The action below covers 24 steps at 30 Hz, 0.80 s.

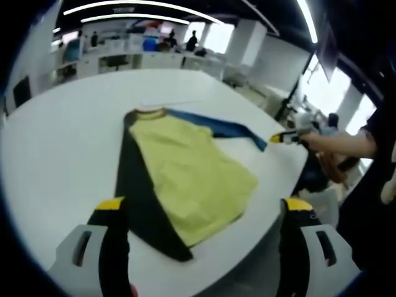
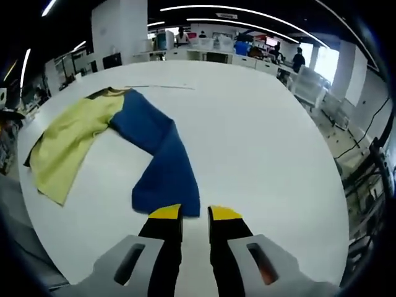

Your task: Fold the garment on the visible template until the final outline fits inside the template.

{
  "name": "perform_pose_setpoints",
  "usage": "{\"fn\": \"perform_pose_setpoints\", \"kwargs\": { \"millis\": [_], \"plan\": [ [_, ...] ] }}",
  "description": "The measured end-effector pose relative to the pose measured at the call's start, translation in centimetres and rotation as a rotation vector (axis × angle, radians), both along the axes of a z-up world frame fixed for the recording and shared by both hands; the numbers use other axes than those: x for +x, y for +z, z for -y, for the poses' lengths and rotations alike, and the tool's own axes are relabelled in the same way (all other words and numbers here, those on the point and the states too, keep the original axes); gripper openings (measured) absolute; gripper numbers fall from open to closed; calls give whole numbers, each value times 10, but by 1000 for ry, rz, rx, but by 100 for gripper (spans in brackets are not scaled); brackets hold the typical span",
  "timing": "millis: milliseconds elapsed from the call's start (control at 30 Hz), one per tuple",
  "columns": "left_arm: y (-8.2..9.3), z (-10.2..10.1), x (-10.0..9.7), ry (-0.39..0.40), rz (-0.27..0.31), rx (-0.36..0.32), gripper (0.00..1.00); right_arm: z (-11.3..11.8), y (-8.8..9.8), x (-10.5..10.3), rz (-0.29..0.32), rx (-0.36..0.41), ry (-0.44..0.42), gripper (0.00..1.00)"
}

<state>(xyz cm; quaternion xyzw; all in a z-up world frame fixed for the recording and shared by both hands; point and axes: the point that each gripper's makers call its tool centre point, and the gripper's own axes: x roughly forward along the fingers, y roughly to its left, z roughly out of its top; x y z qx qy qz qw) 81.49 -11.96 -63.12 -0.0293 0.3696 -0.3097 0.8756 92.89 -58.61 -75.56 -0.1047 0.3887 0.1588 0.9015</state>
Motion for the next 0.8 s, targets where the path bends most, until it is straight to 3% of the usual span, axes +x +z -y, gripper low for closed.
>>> {"fn": "perform_pose_setpoints", "kwargs": {
  "millis": [500, 800],
  "plan": [
    [-6, -1, 3, 11, -15, 4, 98, 0, -22, 6, -61, -38, 36, 13],
    [-8, -1, 5, 9, -20, 4, 98, -4, -22, 6, -53, -51, 66, 8]
  ]
}}
